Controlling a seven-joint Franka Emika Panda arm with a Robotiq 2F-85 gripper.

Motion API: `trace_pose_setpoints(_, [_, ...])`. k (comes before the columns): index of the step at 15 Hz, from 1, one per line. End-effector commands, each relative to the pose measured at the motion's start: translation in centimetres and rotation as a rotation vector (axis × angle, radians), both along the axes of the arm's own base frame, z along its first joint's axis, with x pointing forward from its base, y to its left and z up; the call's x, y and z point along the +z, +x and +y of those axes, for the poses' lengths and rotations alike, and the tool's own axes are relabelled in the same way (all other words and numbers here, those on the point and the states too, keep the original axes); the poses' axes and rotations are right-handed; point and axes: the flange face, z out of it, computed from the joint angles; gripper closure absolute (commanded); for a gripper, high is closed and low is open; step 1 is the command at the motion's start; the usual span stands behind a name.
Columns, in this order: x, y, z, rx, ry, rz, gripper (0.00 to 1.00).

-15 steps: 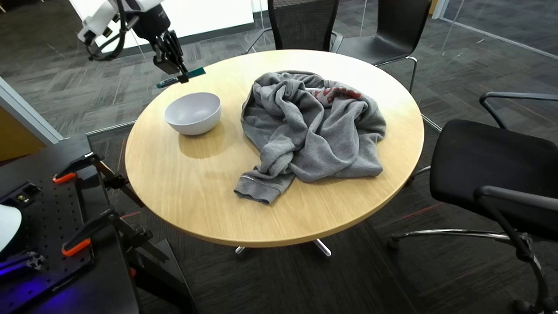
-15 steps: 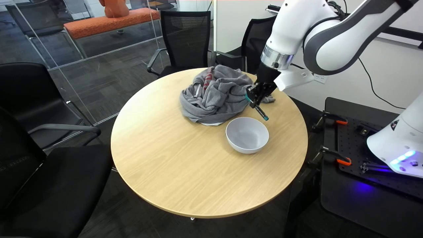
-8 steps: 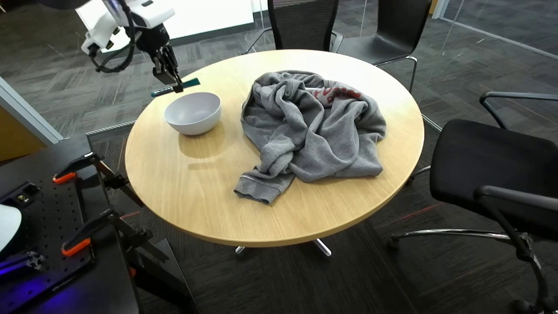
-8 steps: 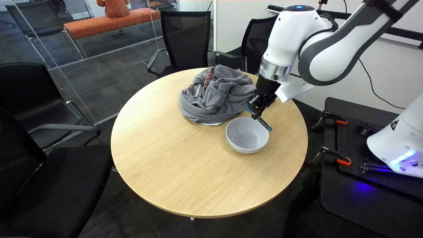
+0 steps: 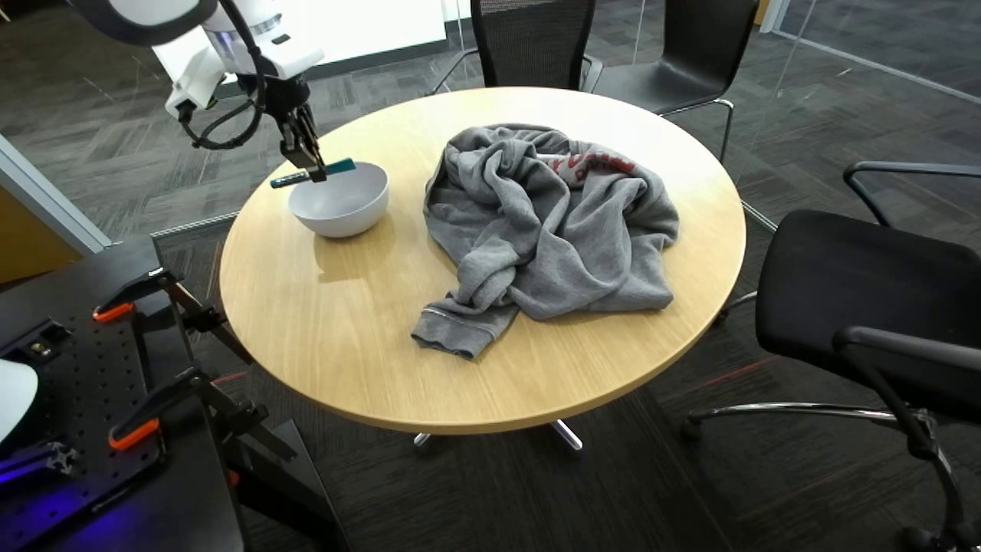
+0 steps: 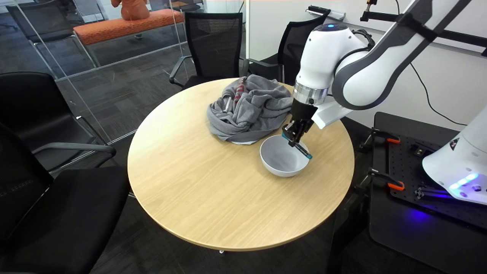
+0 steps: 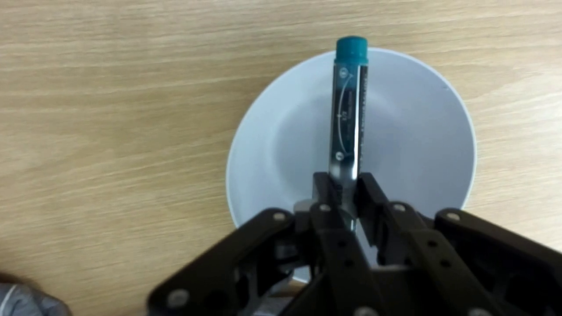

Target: Put the marker in the white bowl

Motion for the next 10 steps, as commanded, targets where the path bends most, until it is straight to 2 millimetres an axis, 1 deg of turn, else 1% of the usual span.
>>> trace_pose_setpoints(1, [-1.2, 1.1, 0.5, 0.019, 0.018, 0.005, 0.95])
trace_pose_setpoints(2, [-1.5, 1.1, 0.7, 0.024, 0.015, 0.008, 0.95])
trace_pose_setpoints(3, [-1.8, 1.1, 0.9, 0.026, 0.013, 0.011, 0.57])
trace_pose_setpoints(4, [-2.0, 1.0, 0.9, 0.031, 0.009, 0.015, 0.54])
trace_pose_setpoints(5, [-2.1, 0.9, 1.0, 0.034, 0.01, 0.017, 0.49])
trace_pose_setpoints(6, [-2.1, 0.7, 1.0, 0.038, 0.009, 0.016, 0.4])
trace_pose_setpoints(7, [-2.1, 0.6, 1.0, 0.043, 0.008, 0.015, 0.34])
trace_pose_setpoints(9, [-1.3, 0.3, 0.9, 0.04, 0.0, -0.001, 0.18])
trace_pose_setpoints(10, [-0.9, 0.2, 0.8, 0.039, -0.003, -0.011, 0.12])
